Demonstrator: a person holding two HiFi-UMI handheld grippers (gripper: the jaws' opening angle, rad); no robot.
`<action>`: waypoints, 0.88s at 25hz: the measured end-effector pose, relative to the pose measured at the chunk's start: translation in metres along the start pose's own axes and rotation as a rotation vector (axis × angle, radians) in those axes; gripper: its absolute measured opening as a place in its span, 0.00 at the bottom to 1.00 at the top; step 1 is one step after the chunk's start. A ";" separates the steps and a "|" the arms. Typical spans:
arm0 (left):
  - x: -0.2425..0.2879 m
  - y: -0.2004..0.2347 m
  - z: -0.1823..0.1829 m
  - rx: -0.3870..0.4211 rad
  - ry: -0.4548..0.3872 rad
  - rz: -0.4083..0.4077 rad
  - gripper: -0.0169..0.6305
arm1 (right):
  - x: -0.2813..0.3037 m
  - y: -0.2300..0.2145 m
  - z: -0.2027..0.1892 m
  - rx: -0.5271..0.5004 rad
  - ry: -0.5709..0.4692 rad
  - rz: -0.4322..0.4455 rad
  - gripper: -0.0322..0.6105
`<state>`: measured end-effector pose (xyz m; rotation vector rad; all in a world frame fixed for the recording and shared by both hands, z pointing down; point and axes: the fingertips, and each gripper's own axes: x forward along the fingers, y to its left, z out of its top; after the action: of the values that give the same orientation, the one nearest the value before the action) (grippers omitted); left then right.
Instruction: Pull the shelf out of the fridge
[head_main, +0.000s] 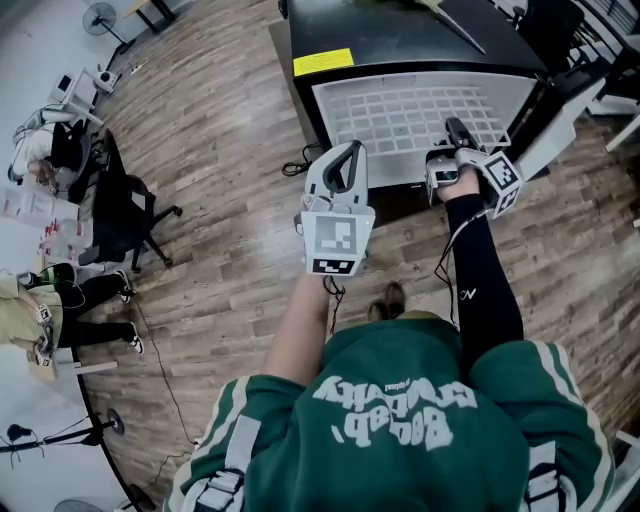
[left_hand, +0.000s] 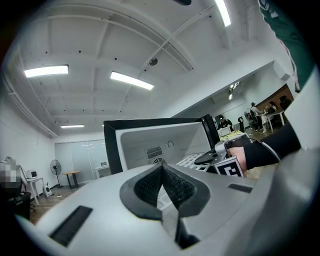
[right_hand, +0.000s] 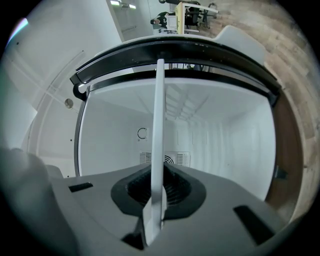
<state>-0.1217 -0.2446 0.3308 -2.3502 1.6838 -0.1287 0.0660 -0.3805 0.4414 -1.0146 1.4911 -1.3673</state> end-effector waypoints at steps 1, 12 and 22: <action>-0.001 0.000 0.001 -0.003 -0.001 -0.004 0.05 | -0.001 0.000 0.000 -0.003 -0.004 -0.002 0.11; -0.013 0.000 0.002 -0.022 -0.006 -0.019 0.05 | -0.007 0.009 -0.002 0.001 -0.017 -0.012 0.11; -0.008 -0.001 0.003 -0.022 -0.007 -0.024 0.05 | -0.009 0.011 -0.002 -0.005 -0.017 -0.011 0.10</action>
<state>-0.1229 -0.2364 0.3286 -2.3846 1.6629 -0.1066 0.0670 -0.3703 0.4314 -1.0362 1.4796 -1.3603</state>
